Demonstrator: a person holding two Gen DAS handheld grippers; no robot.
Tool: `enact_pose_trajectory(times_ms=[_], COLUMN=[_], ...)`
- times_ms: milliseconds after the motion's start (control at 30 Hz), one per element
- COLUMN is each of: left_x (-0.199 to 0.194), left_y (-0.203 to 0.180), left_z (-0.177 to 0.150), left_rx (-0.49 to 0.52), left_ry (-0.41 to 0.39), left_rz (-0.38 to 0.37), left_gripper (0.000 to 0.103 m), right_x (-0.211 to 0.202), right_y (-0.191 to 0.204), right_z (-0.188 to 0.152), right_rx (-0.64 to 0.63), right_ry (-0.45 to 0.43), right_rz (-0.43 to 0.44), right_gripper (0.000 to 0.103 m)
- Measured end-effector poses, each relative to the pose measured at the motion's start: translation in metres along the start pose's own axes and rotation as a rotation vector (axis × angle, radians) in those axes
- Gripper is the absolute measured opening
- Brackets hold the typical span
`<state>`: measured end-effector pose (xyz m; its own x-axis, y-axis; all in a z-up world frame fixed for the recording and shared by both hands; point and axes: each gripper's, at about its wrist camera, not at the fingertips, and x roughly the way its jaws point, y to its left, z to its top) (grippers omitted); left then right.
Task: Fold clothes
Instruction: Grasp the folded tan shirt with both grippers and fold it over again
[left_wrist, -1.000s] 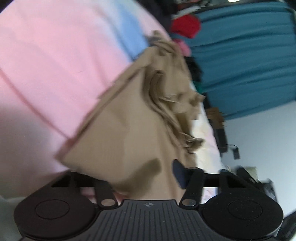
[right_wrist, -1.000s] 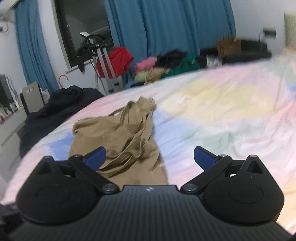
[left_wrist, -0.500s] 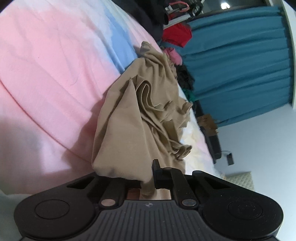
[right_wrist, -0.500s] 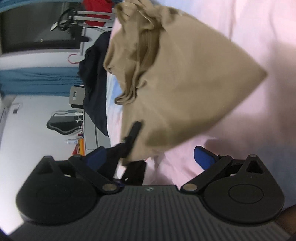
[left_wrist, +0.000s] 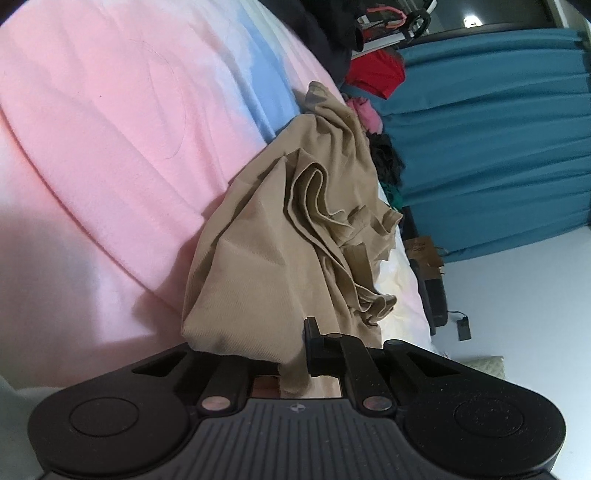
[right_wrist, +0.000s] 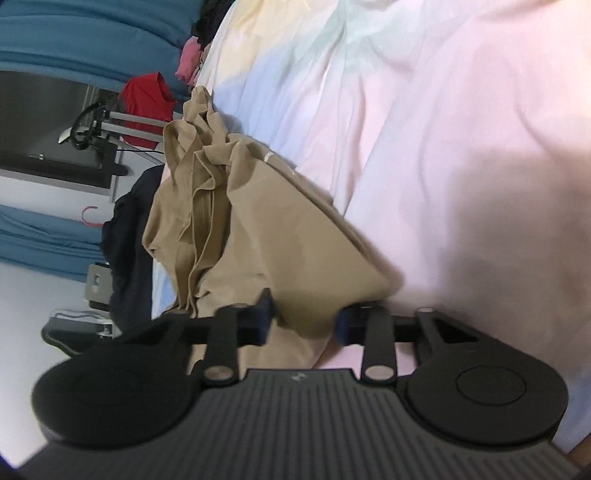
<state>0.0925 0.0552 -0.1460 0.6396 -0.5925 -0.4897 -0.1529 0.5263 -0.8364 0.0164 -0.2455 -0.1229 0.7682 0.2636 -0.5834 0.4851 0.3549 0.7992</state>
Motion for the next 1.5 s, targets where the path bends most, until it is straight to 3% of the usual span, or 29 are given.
enact_pose_trajectory(times_ms=[100,300,600,800,933,1000,1167,1500], left_x=[-0.008,-0.033,-0.106,-0.174,-0.214,-0.221,-0.2,-0.077], left_y=[-0.01,-0.041,-0.065,-0.062,-0.04,-0.037,-0.05,-0.09], left_z=[-0.002,0.001,-0.027,-0.087,-0.134,-0.142,-0.112,0.003], left_rx=[0.08,0.243,0.236,0.213,0.107,0.084,0.114,0.183], left_ry=[-0.034,-0.109,-0.165,-0.165,-0.195,-0.197,-0.202,-0.204], left_rz=[0.009,-0.025,-0.104,-0.118,-0.107,-0.107,-0.102,0.075], left_gripper=[0.008,0.005,0.004,0.004,0.004,0.004,0.004,0.005], right_x=[-0.01,-0.03,-0.096,-0.167,-0.203,-0.21,-0.183,-0.053], right_y=[0.015,0.034,0.059,0.045,0.031,0.027,0.04,0.112], right_z=[-0.002,0.004,-0.014,-0.054,-0.077,-0.081,-0.054,0.021], right_rx=[-0.092,-0.166,-0.254,-0.364,-0.394,-0.397,-0.349,-0.276], right_ry=[-0.046,-0.08,-0.129,-0.144,-0.107,-0.098,-0.087,-0.069], right_rz=[0.028,0.11,0.239,0.258,0.267,0.269,0.292,0.164], right_gripper=[0.013,0.011,0.011,0.011,0.011,0.011,0.011,0.012])
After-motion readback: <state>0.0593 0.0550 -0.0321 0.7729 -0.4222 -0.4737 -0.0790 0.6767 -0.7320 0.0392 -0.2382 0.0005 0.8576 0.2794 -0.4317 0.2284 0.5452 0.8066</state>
